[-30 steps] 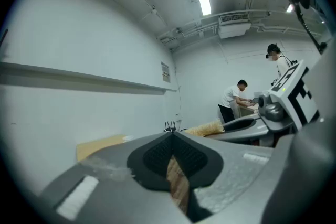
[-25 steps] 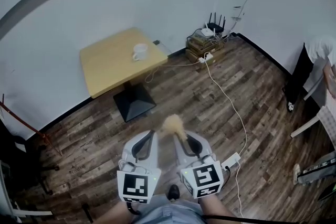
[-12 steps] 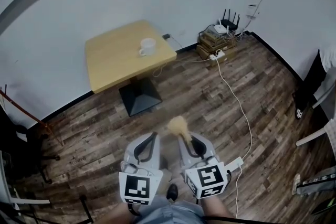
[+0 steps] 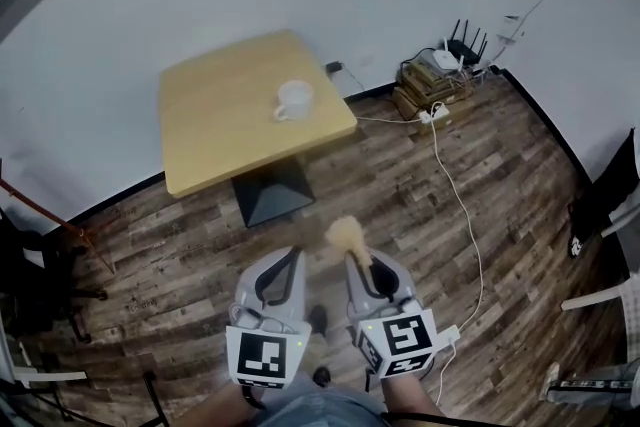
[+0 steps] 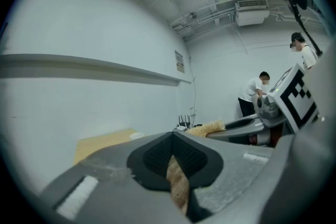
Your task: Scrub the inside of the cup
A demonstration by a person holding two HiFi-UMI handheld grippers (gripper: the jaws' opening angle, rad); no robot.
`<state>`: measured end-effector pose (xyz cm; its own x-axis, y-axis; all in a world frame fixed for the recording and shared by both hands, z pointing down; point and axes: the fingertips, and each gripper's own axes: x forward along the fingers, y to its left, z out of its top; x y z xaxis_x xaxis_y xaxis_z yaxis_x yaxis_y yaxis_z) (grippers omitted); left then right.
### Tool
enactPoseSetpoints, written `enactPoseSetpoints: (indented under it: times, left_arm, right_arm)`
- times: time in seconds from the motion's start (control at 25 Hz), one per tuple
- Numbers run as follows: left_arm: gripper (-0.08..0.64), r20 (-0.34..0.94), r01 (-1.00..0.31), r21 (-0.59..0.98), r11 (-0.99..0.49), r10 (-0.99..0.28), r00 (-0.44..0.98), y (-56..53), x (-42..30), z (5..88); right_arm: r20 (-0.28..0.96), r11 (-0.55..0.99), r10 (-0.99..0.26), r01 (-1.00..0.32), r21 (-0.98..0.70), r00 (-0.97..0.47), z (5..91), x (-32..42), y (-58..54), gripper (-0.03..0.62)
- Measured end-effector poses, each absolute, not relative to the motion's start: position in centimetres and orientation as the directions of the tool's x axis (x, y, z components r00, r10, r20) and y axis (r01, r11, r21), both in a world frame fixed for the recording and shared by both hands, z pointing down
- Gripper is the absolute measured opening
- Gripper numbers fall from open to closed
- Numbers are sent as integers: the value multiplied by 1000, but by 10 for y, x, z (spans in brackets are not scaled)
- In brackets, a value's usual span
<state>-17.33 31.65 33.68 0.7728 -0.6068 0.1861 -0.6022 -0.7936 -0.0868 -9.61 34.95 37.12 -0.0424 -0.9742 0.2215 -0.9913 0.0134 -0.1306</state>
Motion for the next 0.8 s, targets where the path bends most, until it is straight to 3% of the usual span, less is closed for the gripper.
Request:
enactPoseSetpoints:
  times: [0.4, 0.8]
  left_arm:
    - [20, 152, -618, -92, -781, -624, 766, 212, -147, 324]
    - [20, 120, -563, -110, -819, -573, 810, 172, -117, 318]
  right_arm:
    - [213, 60, -974, -994, -88, -77, 348, -73, 246, 66]
    - [184, 4, -983, -1000, -30, -9, 328, -42, 214, 66]
